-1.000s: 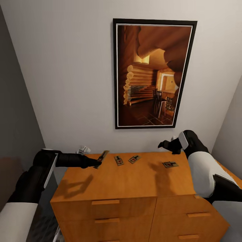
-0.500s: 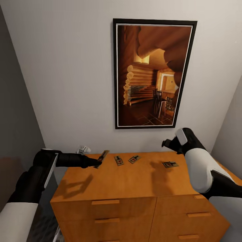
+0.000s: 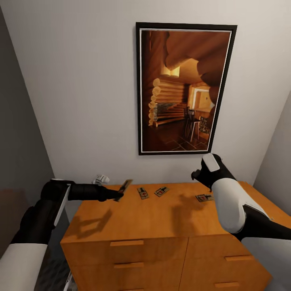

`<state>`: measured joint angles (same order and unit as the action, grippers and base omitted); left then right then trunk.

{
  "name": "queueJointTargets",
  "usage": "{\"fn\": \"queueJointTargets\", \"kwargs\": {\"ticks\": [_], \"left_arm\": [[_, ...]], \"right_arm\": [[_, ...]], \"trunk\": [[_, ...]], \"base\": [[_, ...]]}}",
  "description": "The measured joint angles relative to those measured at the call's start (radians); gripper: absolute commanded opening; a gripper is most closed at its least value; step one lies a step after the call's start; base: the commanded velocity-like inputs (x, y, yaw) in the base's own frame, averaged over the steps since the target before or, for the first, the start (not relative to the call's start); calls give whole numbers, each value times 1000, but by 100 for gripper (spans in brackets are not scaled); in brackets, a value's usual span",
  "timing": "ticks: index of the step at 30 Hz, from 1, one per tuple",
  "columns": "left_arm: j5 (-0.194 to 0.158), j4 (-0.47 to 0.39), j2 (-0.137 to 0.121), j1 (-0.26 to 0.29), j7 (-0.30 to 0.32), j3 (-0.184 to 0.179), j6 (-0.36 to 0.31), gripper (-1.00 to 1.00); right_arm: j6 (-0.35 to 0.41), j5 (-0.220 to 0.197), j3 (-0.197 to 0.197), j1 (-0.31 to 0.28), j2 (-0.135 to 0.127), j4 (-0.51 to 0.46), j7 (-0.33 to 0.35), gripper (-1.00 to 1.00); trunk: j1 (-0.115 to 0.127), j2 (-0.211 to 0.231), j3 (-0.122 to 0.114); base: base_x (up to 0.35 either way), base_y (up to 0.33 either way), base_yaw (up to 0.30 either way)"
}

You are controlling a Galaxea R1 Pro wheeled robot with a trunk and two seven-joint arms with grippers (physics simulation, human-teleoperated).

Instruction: Take the four mousetraps from the cabinet in the bathroom and place them on the bathroom floor. Make sure all four end up on the same floor surface, and ensure that at least two of them are either under or directly next to the same bathroom sink.

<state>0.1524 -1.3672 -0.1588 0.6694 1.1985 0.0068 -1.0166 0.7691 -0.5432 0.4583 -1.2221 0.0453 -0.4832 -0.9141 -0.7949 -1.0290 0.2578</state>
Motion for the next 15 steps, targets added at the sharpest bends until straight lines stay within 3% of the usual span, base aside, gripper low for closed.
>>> {"fn": "queueJointTargets", "kwargs": {"ticks": [1,2,11,12,13,14,15], "left_arm": [[-13,0,0,0,0,2,0,-100],[-17,0,0,0,0,2,0,-100],[-35,0,1,0,-2,3,0,-100],[-36,0,1,0,-1,3,0,-100],[-41,-6,1,0,-1,3,-1,-100],[-47,-12,0,0,-1,4,-1,-100],[-50,-15,0,0,-1,4,0,-100]], "right_arm": [[-39,-25,-1,-5,18,0,-67,100],[-48,-30,-1,-8,22,-1,-81,100],[-131,-71,7,-40,37,17,-151,100],[-148,-87,15,-42,37,25,-183,100],[-196,-154,32,-44,37,33,-253,100],[-225,-201,37,-48,36,36,-279,100],[-239,-225,38,-50,36,38,-288,100]], "trunk": [[0,0,0],[0,0,0],[0,0,0],[0,0,0],[0,0,0],[0,0,0],[0,0,0]], "base": [[0,0,0],[0,0,0],[0,0,0],[0,0,0],[0,0,0],[0,0,0],[0,0,0]]}}
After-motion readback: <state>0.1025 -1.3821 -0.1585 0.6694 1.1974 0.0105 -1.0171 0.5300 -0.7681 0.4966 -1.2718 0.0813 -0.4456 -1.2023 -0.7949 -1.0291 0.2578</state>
